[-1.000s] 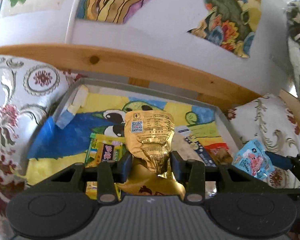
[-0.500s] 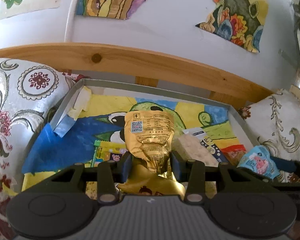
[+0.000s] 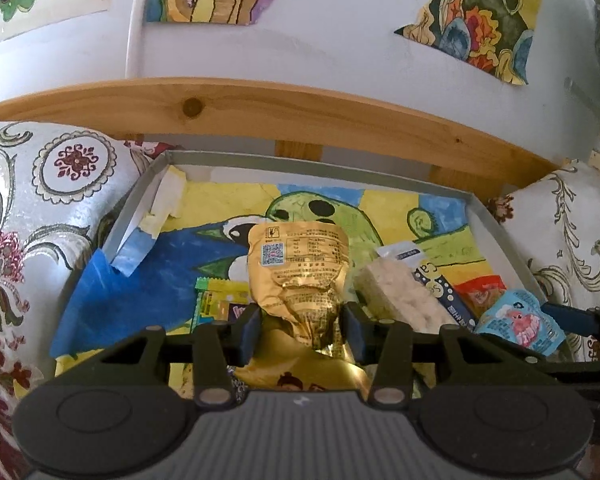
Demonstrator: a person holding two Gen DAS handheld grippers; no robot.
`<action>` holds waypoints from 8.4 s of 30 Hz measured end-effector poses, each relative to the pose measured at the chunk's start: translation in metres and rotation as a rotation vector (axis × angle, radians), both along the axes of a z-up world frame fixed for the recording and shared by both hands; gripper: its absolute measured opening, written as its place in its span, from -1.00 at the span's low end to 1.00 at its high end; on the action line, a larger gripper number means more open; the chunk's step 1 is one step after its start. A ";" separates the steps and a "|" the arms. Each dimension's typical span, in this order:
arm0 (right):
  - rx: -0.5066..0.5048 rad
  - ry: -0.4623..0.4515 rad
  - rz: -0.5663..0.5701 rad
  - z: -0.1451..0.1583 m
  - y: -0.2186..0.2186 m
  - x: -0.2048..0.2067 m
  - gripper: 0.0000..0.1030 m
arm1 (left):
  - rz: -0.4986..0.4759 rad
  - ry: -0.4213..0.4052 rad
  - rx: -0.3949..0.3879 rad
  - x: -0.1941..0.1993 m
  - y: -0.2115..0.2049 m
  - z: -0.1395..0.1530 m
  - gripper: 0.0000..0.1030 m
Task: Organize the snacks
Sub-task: 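Lower both packs into the grey tray and open both tools, then lift both tools away from the tray and move back over the orange, then grasp the orange with the left tool while the right tool grasps the clear dried-meat pack, then lift the orange and dried-meat pack toward the grey tray with both tools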
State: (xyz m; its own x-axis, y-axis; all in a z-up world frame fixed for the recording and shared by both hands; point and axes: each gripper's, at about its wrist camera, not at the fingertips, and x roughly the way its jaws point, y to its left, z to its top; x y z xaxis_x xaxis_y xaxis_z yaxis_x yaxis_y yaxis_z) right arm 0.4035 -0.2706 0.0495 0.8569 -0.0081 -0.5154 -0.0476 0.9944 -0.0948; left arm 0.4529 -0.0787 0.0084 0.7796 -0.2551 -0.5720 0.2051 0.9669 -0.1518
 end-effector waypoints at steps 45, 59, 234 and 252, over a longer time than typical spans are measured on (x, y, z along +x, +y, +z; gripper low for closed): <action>0.003 -0.274 0.041 0.074 0.011 -0.140 0.99 | 0.160 -0.163 -0.123 -0.144 0.048 0.042 0.99; 0.010 -0.302 0.039 0.072 0.010 -0.204 0.99 | 0.151 -0.146 -0.050 -0.207 0.050 0.047 0.99; 0.065 0.076 0.191 -0.094 0.062 -0.193 0.17 | -0.052 0.093 0.099 -0.230 0.050 -0.069 -0.25; 0.055 0.018 0.204 -0.086 0.062 -0.203 0.17 | -0.062 0.052 0.077 -0.226 0.052 -0.052 -0.25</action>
State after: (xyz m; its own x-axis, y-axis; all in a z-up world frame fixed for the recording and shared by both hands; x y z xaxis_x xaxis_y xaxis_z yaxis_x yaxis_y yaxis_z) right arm 0.2006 -0.2086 -0.0365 0.8288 0.1930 -0.5252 -0.2491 0.9677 -0.0376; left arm 0.2265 -0.0269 -0.0439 0.7325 -0.2560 -0.6308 0.2588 0.9618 -0.0898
